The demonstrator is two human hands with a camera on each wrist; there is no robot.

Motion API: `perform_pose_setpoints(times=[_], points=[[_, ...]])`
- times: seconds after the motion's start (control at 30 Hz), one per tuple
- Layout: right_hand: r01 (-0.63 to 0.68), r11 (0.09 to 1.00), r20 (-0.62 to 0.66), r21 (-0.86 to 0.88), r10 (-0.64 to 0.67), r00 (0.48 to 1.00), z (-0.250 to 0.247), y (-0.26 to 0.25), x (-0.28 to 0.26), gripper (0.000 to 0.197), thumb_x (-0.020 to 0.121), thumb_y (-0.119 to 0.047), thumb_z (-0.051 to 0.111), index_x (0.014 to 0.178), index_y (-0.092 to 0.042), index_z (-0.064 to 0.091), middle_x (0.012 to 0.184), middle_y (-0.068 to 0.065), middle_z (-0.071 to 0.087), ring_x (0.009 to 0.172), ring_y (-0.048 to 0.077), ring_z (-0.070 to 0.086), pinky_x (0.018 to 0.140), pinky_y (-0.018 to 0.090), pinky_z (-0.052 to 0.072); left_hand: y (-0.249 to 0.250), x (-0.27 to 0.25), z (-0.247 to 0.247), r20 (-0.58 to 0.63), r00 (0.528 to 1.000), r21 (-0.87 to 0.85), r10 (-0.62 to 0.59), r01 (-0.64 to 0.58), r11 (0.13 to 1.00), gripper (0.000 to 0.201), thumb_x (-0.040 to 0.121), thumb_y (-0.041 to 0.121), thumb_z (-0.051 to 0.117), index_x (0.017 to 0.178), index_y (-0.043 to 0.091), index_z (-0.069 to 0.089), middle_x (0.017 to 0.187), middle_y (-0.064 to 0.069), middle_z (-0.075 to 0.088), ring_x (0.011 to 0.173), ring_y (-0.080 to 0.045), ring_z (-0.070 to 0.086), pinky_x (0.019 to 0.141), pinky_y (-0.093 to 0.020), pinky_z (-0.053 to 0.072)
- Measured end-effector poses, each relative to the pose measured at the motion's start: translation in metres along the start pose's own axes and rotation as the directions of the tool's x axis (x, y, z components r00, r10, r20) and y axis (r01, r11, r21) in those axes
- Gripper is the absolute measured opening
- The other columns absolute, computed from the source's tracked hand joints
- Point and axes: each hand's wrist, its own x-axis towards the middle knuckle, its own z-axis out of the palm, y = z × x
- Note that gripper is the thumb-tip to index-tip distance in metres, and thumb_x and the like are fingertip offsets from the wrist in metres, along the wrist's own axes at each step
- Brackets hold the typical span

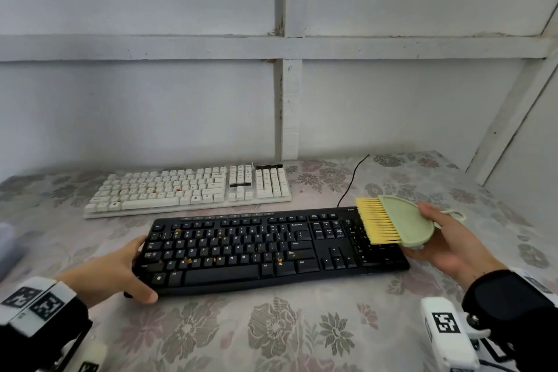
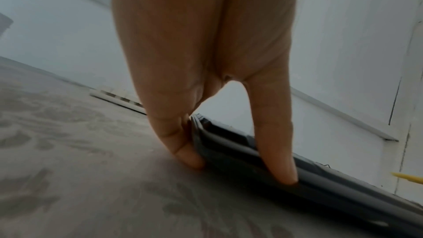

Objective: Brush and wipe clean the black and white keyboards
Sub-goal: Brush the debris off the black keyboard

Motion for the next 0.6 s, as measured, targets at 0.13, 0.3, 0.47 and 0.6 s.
perform_pose_setpoints(times=[0.13, 0.3, 0.47, 0.6], points=[[0.003, 1.000, 0.003, -0.007, -0.003, 1.000, 0.000, -0.001, 0.000, 0.006, 0.094, -0.018, 0.052, 0.090, -0.023, 0.051, 0.099, 0.009, 0.062, 0.077, 0.029, 0.067, 0.061, 0.035, 0.044, 0.001, -0.003, 0.002, -0.009, 1.000, 0.017, -0.008, 0.008, 1.000, 0.127, 0.019, -0.004, 0.088, 0.131, 0.022, 0.033, 0.118, -0.011, 0.058, 0.105, -0.026, 0.059, 0.075, -0.033, 0.050], [0.004, 1.000, 0.027, -0.012, -0.004, 1.000, -0.001, -0.002, 0.000, 0.003, 0.093, -0.019, 0.052, 0.096, -0.017, 0.052, 0.083, 0.011, 0.069, 0.056, 0.025, 0.069, 0.067, 0.036, 0.039, 0.004, -0.012, 0.009, -0.061, 0.998, 0.023, 0.018, -0.016, 1.000, 0.127, 0.026, -0.008, 0.088, 0.133, 0.025, 0.028, 0.113, -0.010, 0.055, 0.099, -0.027, 0.060, 0.062, -0.030, 0.050], [-0.017, 0.999, 0.017, -0.043, 0.018, 1.000, 0.003, -0.006, -0.003, 0.006, 0.094, -0.019, 0.049, 0.091, -0.014, 0.051, 0.093, 0.012, 0.061, 0.078, 0.030, 0.060, 0.056, 0.036, 0.049, -0.001, -0.015, 0.012, -0.054, 0.997, 0.008, 0.058, -0.058, 0.998, 0.142, 0.007, 0.005, 0.092, 0.130, 0.029, 0.026, 0.117, -0.011, 0.058, 0.102, -0.026, 0.060, 0.066, -0.030, 0.051], [0.015, 0.999, -0.041, -0.039, -0.016, 0.999, 0.000, -0.016, -0.001, 0.004, 0.092, -0.018, 0.052, 0.091, -0.015, 0.049, 0.092, 0.007, 0.058, 0.078, 0.023, 0.056, 0.060, 0.035, 0.039, 0.002, -0.015, 0.019, -0.103, 0.986, 0.024, 0.131, -0.129, 0.991, 0.121, 0.033, -0.012, 0.077, 0.130, 0.034, 0.021, 0.118, -0.005, 0.055, 0.103, -0.021, 0.057, 0.069, -0.029, 0.050]])
